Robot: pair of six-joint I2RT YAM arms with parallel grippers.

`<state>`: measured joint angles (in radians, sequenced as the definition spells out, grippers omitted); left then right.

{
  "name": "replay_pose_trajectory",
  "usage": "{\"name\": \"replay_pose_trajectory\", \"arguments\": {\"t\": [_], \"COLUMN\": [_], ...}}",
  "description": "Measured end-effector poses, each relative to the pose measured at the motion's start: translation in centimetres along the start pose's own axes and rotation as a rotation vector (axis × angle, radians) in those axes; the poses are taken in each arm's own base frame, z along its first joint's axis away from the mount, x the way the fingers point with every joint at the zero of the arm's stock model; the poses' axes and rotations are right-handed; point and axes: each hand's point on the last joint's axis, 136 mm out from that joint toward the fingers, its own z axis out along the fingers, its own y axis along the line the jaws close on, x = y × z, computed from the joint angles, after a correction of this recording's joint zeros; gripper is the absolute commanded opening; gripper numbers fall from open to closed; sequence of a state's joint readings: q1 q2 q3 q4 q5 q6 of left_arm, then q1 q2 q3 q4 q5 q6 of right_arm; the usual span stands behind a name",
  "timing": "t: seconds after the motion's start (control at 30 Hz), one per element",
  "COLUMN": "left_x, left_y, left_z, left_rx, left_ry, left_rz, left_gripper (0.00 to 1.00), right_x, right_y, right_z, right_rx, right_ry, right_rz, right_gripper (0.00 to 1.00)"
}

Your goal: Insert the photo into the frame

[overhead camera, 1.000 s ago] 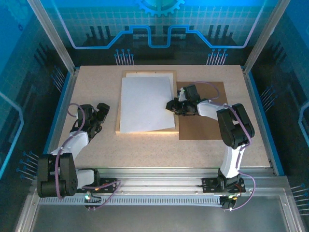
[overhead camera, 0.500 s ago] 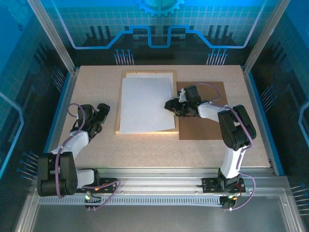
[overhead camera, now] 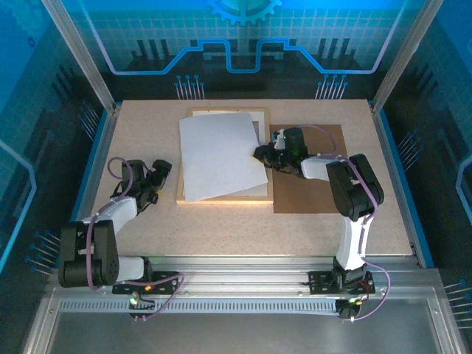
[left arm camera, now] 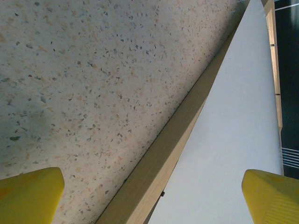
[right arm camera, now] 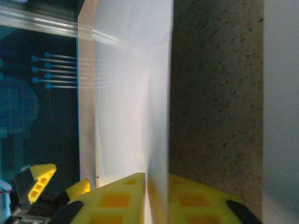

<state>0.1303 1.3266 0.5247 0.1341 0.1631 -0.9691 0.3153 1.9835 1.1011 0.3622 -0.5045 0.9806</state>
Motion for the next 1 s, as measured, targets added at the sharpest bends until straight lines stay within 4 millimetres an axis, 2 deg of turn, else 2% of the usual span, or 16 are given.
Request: {"name": "replay_pose_trajectory", "arguments": {"t": [0.17,0.33,0.47,0.83,1.0], "left_x": [0.1,0.2,0.2,0.2,0.2], "left_y": [-0.2,-0.1,-0.1,-0.1,-0.1], "left_z": [0.1,0.2,0.2,0.3,0.3], "left_rx": [0.008,0.007,0.008,0.009,0.010], "left_ry": [0.008,0.013,0.017,0.016,0.016], "left_rz": [0.001,0.000,0.000,0.000,0.000], "left_gripper": [0.99,0.99,0.99,0.99,0.99], "right_x": [-0.8,-1.8,-2.6,-1.6,-1.3], "right_y": [-0.1,0.9,1.4,-1.6,-2.0], "right_z": [-1.2,-4.5,-5.9,-4.2,-3.7], "right_rx": [0.053,0.154,0.188,0.246,0.247], "right_ry": [-0.055,-0.137,-0.182,-0.134,-0.125], "right_rz": [-0.036,-0.126,-0.172,-0.128,-0.093], "right_gripper": [0.07,0.07,0.07,0.09,0.09]}}
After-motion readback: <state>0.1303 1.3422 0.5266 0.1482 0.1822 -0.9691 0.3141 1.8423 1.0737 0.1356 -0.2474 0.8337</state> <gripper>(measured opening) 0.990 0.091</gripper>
